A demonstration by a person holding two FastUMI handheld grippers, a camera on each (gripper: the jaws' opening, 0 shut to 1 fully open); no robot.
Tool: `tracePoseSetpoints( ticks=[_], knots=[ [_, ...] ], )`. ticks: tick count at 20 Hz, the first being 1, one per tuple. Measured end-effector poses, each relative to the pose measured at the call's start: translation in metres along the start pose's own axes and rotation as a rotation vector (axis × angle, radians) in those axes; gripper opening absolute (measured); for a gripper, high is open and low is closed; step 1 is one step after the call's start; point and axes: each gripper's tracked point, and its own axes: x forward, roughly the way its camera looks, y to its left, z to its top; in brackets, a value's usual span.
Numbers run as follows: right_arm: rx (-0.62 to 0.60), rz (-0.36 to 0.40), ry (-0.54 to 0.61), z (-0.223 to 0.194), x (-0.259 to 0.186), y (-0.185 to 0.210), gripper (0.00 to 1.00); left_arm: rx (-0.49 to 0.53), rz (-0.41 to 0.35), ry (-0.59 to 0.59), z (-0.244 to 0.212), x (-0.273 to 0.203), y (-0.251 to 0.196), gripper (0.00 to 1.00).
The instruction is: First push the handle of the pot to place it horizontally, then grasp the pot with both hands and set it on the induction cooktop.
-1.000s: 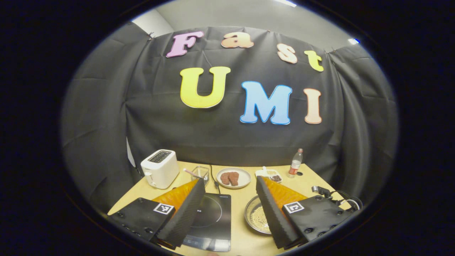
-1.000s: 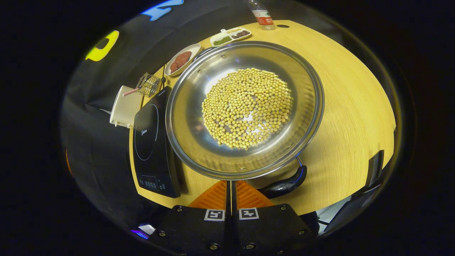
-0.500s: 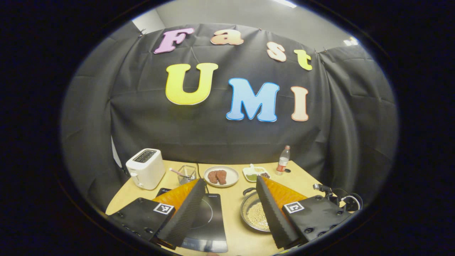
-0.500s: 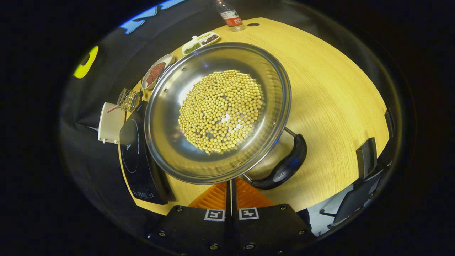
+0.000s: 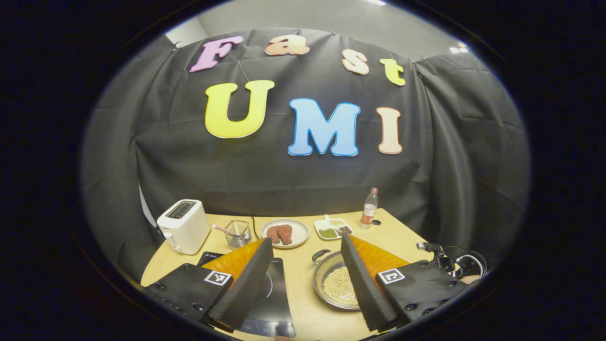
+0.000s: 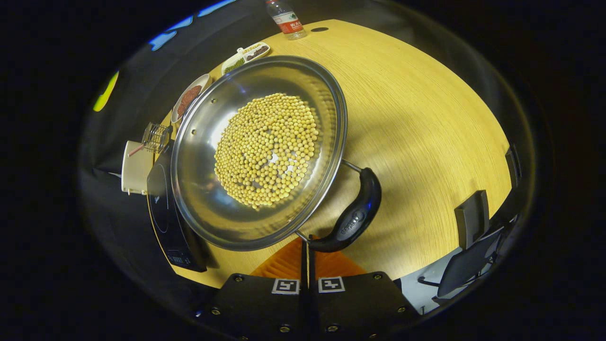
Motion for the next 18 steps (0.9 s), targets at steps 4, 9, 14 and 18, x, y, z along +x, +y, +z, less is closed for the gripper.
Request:
tracePoseSetpoints(
  ticks=[4, 9, 14, 18],
  knots=[
    [-0.018, 0.001, 0.012, 0.013, 0.003, -0.01, 0.0, -0.017, 0.029, 0.016, -0.002, 0.002, -0.008, 0.94],
    [-0.072, -0.046, 0.017, 0.031, 0.003, -0.035, 0.0, 0.002, 0.048, 0.025, -0.006, 0.005, -0.018, 0.94],
    [-0.116, -0.072, 0.02, 0.046, 0.003, -0.05, 0.0, -0.014, 0.049, 0.049, -0.014, 0.014, -0.029, 0.94],
    [-0.146, -0.089, 0.029, 0.054, 0.004, -0.06, 0.0, -0.012, 0.043, 0.081, -0.022, 0.022, -0.037, 0.96]
  ],
)
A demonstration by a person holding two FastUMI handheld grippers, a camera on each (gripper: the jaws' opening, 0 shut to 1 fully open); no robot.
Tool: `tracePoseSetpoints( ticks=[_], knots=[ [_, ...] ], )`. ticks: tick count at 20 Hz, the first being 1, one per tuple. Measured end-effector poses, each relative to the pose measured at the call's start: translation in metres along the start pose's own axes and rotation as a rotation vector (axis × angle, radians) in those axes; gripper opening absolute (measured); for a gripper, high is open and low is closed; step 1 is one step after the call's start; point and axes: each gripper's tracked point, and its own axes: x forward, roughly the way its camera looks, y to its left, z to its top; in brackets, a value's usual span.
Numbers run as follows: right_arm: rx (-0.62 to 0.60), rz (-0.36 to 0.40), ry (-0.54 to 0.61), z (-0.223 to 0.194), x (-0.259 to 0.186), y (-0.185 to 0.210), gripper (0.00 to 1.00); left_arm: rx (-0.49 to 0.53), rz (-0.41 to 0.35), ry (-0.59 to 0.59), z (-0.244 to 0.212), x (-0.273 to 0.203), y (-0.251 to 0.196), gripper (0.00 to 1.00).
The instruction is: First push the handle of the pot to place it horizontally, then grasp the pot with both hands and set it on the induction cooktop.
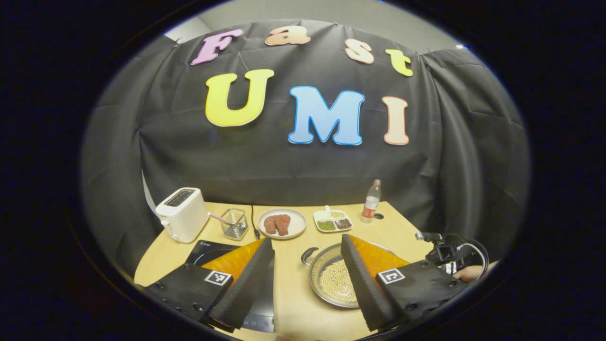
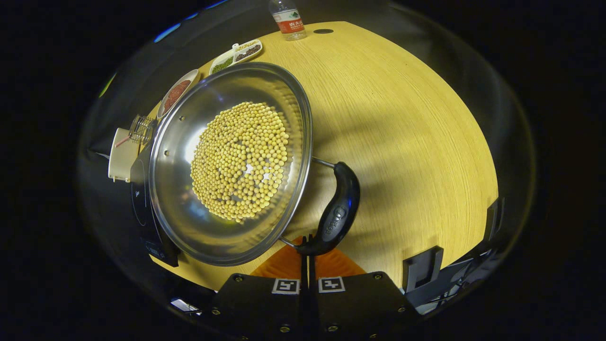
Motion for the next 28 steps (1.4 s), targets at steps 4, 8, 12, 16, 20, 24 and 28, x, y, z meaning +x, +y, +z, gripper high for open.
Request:
tracePoseSetpoints(
  ticks=[4, 8, 12, 16, 20, 24, 28],
  knots=[
    [-0.036, -0.028, 0.011, 0.008, 0.002, -0.012, 0.0, 0.009, -0.007, 0.023, -0.006, 0.007, -0.006, 0.96],
    [-0.078, -0.062, 0.01, 0.023, 0.006, -0.026, 0.0, 0.024, -0.015, 0.034, -0.008, 0.014, -0.011, 0.94],
    [-0.136, -0.093, 0.013, 0.036, 0.008, -0.034, 0.01, 0.032, -0.017, 0.043, -0.01, 0.019, -0.013, 0.94],
    [-0.204, -0.127, 0.019, 0.048, 0.011, -0.041, 0.0, 0.04, -0.011, 0.051, -0.011, 0.023, -0.01, 0.96],
    [-0.259, -0.149, 0.014, 0.067, 0.015, -0.049, 0.0, 0.04, -0.004, 0.06, -0.013, 0.027, -0.007, 0.94],
    [-0.308, -0.169, -0.002, 0.086, 0.019, -0.047, 0.0, 0.043, 0.005, 0.07, -0.015, 0.03, -0.005, 0.94],
    [-0.336, -0.171, -0.009, 0.098, 0.024, -0.049, 0.0, 0.045, 0.017, 0.079, -0.017, 0.033, -0.005, 0.94]
  ],
)
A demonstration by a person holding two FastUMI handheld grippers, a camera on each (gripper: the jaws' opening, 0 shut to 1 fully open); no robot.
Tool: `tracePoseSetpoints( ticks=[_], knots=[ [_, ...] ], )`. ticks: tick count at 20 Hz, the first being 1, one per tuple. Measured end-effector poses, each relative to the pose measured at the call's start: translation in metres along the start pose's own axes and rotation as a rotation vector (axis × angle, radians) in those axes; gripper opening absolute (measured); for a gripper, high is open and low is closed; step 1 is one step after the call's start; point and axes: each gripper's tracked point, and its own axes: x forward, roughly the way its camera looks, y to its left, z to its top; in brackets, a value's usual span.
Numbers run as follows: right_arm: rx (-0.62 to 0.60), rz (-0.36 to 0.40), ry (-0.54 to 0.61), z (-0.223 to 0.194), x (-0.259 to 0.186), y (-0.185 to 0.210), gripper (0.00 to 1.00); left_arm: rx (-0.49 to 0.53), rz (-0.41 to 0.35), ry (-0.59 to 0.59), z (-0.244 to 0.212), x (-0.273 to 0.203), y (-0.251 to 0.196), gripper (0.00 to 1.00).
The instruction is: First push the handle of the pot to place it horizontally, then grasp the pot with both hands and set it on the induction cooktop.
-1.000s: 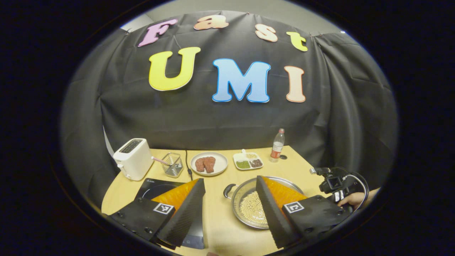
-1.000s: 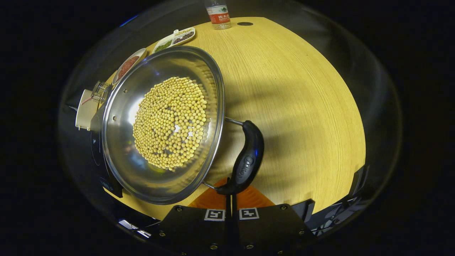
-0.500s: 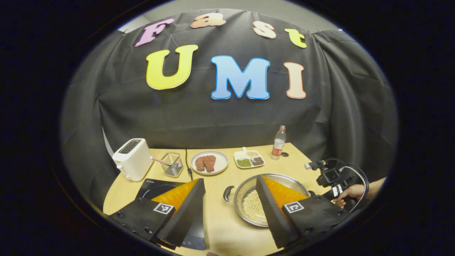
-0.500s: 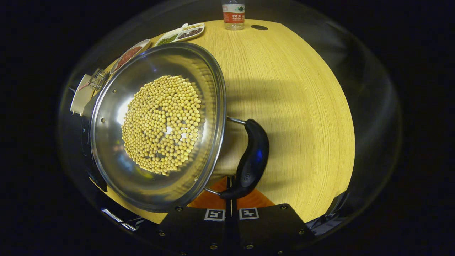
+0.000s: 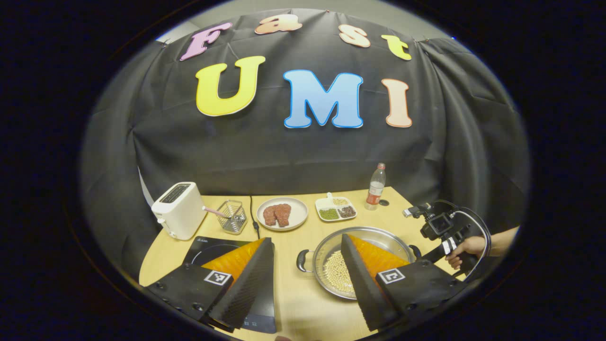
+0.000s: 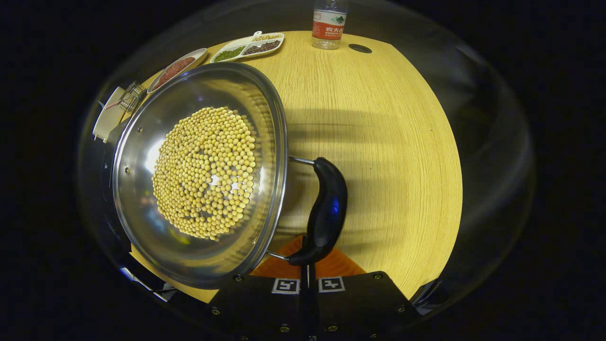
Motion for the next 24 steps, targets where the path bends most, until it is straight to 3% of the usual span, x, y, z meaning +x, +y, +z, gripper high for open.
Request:
tracePoseSetpoints(
  ticks=[10, 11, 12, 13, 14, 15, 18, 19, 20, 21, 22, 24],
  knots=[
    [0.008, 0.064, -0.078, 0.001, -0.014, -0.002, 0.01, -0.03, 0.018, 0.032, -0.008, 0.008, -0.009, 0.94],
    [0.0, 0.069, -0.101, 0.004, -0.023, -0.005, 0.08, -0.037, 0.02, 0.038, -0.009, 0.011, -0.01, 0.94],
    [-0.01, 0.068, -0.122, 0.003, -0.029, -0.007, 0.23, -0.043, 0.024, 0.046, -0.012, 0.013, -0.011, 0.94],
    [-0.018, 0.067, -0.141, 0.002, -0.036, -0.01, 0.3, -0.044, 0.025, 0.051, -0.012, 0.015, -0.012, 0.96],
    [-0.023, 0.07, -0.158, 0.0, -0.042, -0.014, 0.46, -0.044, 0.023, 0.054, -0.013, 0.018, -0.015, 0.95],
    [-0.023, 0.078, -0.176, -0.001, -0.05, -0.016, 0.53, -0.042, 0.019, 0.06, -0.016, 0.02, -0.018, 0.97],
    [-0.012, 0.098, -0.251, 0.0, -0.068, -0.021, 0.97, -0.038, 0.015, 0.06, -0.017, 0.023, -0.023, 0.95],
    [-0.002, 0.103, -0.283, 0.0, -0.079, -0.022, 0.99, -0.033, 0.011, 0.054, -0.017, 0.025, -0.025, 0.94],
    [0.014, 0.111, -0.321, 0.003, -0.09, -0.023, 0.92, -0.026, 0.006, 0.05, -0.017, 0.025, -0.026, 0.99],
    [0.034, 0.12, -0.367, 0.007, -0.103, -0.023, 0.99, -0.019, 0.0, 0.051, -0.019, 0.026, -0.027, 0.99],
    [0.052, 0.127, -0.409, 0.011, -0.113, -0.023, 0.99, -0.012, -0.011, 0.051, -0.02, 0.029, -0.027, 0.94],
    [0.084, 0.133, -0.481, 0.014, -0.126, -0.024, 0.99, 0.001, -0.039, 0.048, -0.022, 0.038, -0.029, 0.97]
  ],
)
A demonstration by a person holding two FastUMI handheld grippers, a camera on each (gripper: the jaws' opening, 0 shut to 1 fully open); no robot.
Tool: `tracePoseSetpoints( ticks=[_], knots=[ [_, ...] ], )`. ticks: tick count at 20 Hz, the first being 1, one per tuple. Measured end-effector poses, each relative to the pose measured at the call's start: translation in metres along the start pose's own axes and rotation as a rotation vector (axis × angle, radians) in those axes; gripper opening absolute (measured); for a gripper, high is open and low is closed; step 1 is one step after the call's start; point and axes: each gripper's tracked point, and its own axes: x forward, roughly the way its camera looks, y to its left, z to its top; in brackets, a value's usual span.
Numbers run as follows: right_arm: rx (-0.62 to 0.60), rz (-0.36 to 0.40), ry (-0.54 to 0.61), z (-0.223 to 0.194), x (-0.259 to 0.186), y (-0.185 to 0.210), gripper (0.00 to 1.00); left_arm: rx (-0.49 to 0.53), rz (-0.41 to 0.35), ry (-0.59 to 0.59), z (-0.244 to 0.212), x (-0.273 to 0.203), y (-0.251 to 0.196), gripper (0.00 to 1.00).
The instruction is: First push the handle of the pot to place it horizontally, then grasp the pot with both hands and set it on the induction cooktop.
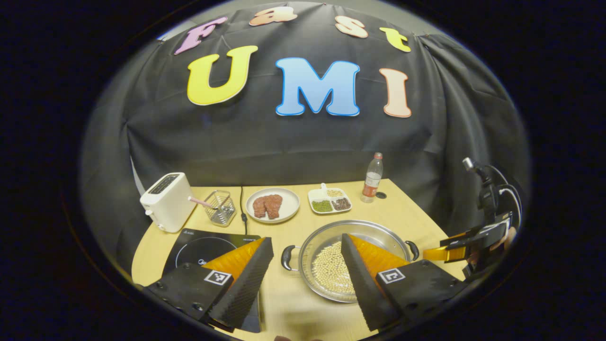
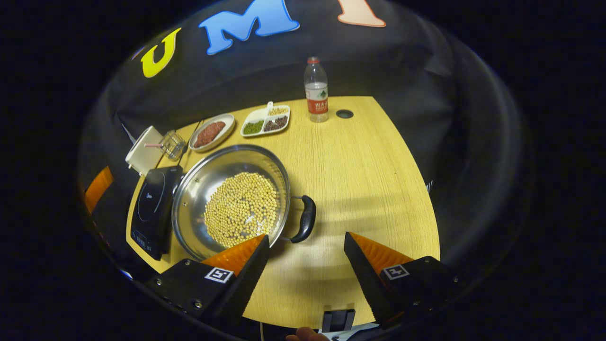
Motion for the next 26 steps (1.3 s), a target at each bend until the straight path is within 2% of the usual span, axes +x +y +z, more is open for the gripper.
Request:
tracePoseSetpoints(
  ticks=[4, 5, 10, 15, 19, 21, 24, 25, 26],
  knots=[
    [0.065, -0.026, -0.092, 0.01, -0.007, 0.013, 0.99, 0.008, -0.047, -0.002, -0.008, 0.027, 0.006, 0.94],
    [0.078, -0.036, -0.094, 0.008, -0.008, 0.012, 0.99, 0.01, -0.051, 0.01, -0.016, 0.035, 0.009, 0.99],
    [0.134, -0.072, -0.122, 0.008, 0.006, 0.015, 0.99, 0.014, -0.068, 0.077, -0.05, 0.076, 0.021, 0.97],
    [0.151, -0.104, -0.127, 0.008, 0.032, 0.015, 0.99, 0.0, -0.062, 0.139, -0.084, 0.116, 0.032, 0.97],
    [0.148, -0.133, -0.112, 0.005, 0.062, 0.014, 0.99, 0.028, -0.049, 0.185, -0.109, 0.142, 0.04, 0.95],
    [0.138, -0.139, -0.105, 0.001, 0.073, 0.015, 0.99, 0.022, -0.044, 0.21, -0.119, 0.15, 0.046, 0.97],
    [0.119, -0.15, -0.099, -0.005, 0.078, 0.016, 0.99, 0.011, -0.041, 0.226, -0.128, 0.156, 0.051, 0.95],
    [0.122, -0.152, -0.096, -0.006, 0.08, 0.016, 0.99, 0.006, -0.048, 0.226, -0.128, 0.158, 0.05, 0.99],
    [0.128, -0.153, -0.094, -0.007, 0.081, 0.016, 0.99, 0.01, -0.05, 0.227, -0.128, 0.159, 0.05, 0.99]
  ],
)
